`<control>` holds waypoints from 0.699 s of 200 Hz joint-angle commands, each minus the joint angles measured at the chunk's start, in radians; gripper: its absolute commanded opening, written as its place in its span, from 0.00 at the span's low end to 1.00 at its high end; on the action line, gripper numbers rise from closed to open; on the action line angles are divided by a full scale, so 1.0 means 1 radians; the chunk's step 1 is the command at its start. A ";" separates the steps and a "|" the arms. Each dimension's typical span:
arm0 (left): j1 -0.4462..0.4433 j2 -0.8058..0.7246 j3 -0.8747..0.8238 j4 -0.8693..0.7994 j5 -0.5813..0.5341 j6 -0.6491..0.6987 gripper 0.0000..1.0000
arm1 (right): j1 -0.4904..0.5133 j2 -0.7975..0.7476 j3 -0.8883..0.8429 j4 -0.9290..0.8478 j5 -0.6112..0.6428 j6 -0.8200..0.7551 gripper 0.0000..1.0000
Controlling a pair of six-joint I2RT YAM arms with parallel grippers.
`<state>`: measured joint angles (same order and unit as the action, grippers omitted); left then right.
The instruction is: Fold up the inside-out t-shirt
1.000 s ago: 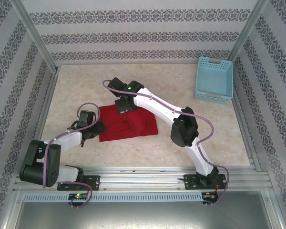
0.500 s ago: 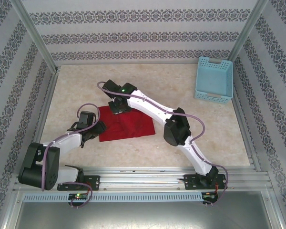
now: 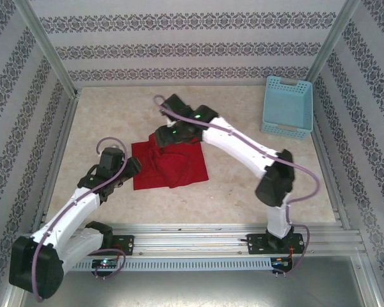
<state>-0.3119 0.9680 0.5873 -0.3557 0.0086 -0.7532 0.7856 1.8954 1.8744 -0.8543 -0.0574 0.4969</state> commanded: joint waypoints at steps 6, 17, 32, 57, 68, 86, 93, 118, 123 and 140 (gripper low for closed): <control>-0.207 0.077 0.148 -0.100 -0.156 0.045 0.55 | -0.176 -0.027 -0.240 0.215 -0.109 0.049 0.53; -0.295 0.134 0.209 -0.108 -0.227 0.045 0.56 | -0.212 -0.031 -0.324 0.293 -0.154 0.068 0.51; -0.407 0.237 0.291 -0.123 -0.329 0.059 0.59 | -0.250 -0.019 -0.391 0.379 -0.205 0.083 0.50; -0.531 0.423 0.417 -0.120 -0.409 0.093 0.64 | -0.286 0.022 -0.436 0.489 -0.313 0.114 0.48; -0.551 0.485 0.450 -0.096 -0.408 0.100 0.64 | -0.290 0.039 -0.445 0.533 -0.344 0.134 0.47; -0.552 0.558 0.459 -0.029 -0.403 0.103 0.66 | -0.288 0.079 -0.441 0.561 -0.361 0.162 0.45; -0.545 0.585 0.465 -0.020 -0.401 0.103 0.66 | -0.286 0.094 -0.437 0.567 -0.362 0.172 0.43; -0.496 0.675 0.476 -0.015 -0.398 0.068 0.65 | -0.283 0.167 -0.411 0.556 -0.364 0.193 0.39; -0.482 0.689 0.474 -0.020 -0.397 0.054 0.64 | -0.282 0.182 -0.403 0.542 -0.350 0.195 0.39; -0.436 0.723 0.455 -0.050 -0.395 0.008 0.60 | -0.285 0.217 -0.388 0.479 -0.281 0.199 0.36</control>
<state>-0.8124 1.6550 1.0405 -0.3855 -0.3496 -0.6907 0.4953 2.0529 1.4570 -0.3267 -0.3836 0.6647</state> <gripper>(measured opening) 0.625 0.373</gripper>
